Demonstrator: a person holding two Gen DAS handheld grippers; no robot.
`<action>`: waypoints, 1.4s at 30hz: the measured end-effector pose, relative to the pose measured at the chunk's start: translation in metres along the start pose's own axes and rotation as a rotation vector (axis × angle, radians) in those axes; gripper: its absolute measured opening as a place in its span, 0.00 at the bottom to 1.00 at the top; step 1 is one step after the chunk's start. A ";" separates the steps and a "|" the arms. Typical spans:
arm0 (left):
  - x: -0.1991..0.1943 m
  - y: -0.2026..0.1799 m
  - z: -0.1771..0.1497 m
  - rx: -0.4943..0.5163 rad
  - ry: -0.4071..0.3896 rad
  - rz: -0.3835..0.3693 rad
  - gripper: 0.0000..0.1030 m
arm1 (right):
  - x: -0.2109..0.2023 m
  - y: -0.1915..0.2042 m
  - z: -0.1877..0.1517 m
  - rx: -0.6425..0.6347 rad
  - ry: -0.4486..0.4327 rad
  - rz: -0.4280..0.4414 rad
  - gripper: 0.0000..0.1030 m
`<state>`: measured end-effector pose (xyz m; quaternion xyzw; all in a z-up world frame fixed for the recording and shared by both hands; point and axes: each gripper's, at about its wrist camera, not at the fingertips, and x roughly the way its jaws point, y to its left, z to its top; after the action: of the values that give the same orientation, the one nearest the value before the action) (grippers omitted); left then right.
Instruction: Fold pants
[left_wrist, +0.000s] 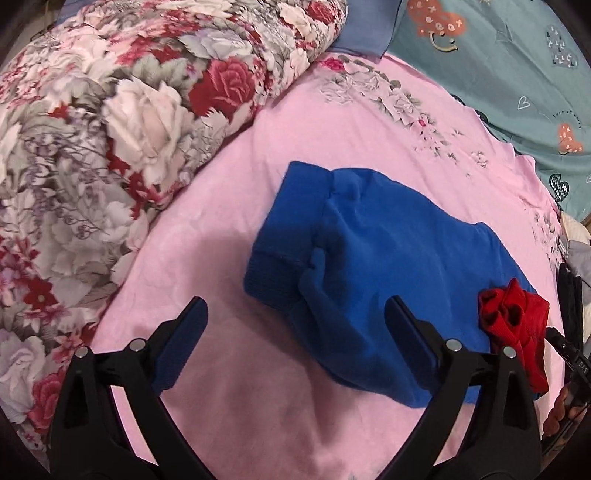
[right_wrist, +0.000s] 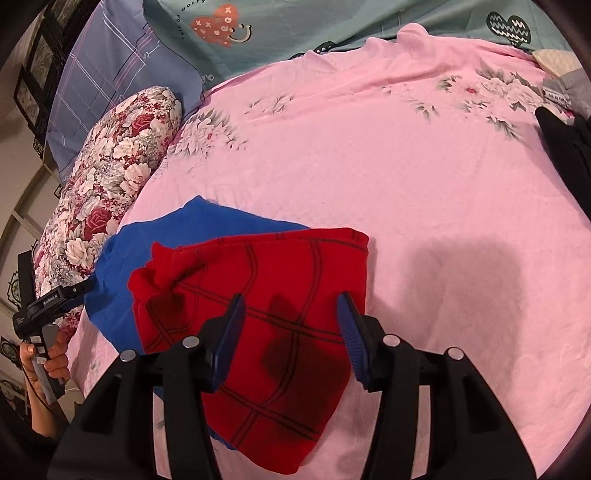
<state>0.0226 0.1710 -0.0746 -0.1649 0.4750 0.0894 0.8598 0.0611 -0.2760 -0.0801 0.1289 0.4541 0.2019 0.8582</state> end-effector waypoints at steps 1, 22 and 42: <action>0.006 -0.002 0.001 -0.005 0.022 -0.011 0.88 | 0.001 0.000 0.000 0.000 -0.001 -0.001 0.51; -0.030 -0.067 0.014 0.225 -0.111 0.014 0.45 | -0.007 0.000 -0.006 0.013 -0.023 0.033 0.51; -0.004 -0.203 -0.018 0.420 0.126 -0.455 0.87 | -0.016 0.001 -0.006 0.058 -0.016 0.022 0.54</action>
<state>0.0694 -0.0241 -0.0395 -0.0910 0.4863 -0.2159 0.8418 0.0477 -0.2825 -0.0715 0.1606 0.4513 0.1971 0.8554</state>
